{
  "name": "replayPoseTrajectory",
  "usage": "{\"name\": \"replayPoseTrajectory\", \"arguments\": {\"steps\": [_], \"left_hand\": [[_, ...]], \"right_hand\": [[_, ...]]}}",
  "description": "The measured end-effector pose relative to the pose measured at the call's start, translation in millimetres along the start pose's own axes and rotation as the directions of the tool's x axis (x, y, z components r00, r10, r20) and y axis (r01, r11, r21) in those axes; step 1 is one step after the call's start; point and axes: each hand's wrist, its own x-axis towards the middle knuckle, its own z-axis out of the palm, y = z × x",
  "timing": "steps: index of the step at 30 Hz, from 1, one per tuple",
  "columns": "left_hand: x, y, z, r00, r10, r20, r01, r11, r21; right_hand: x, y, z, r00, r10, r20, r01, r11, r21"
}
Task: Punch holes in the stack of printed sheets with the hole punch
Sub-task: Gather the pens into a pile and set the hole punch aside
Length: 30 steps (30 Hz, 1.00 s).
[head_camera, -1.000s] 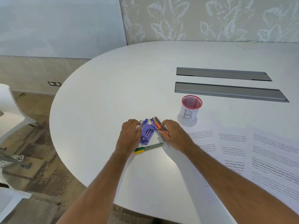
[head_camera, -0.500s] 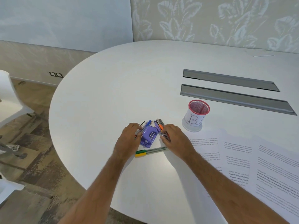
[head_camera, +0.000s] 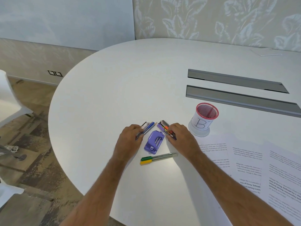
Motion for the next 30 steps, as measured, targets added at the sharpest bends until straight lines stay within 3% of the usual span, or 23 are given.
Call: {"name": "replayPoseTrajectory", "arguments": {"steps": [18,23,30], "left_hand": [[53,-35,-16,0.999,-0.035,0.015,0.034,0.998,0.047],[71,-38,-19,0.998,-0.022,0.054,0.022,1.0,0.014],[95,-45,-27,0.993,-0.049,0.104,0.059,0.994,-0.094]], "right_hand": [[69,0,-5,0.986,-0.017,0.163,0.005,0.997,0.077],[94,-14,-1,0.949,-0.06,0.309,0.071,0.997,-0.025],[109,-39,6,0.878,-0.192,0.439,0.217,0.976,-0.007]]}}
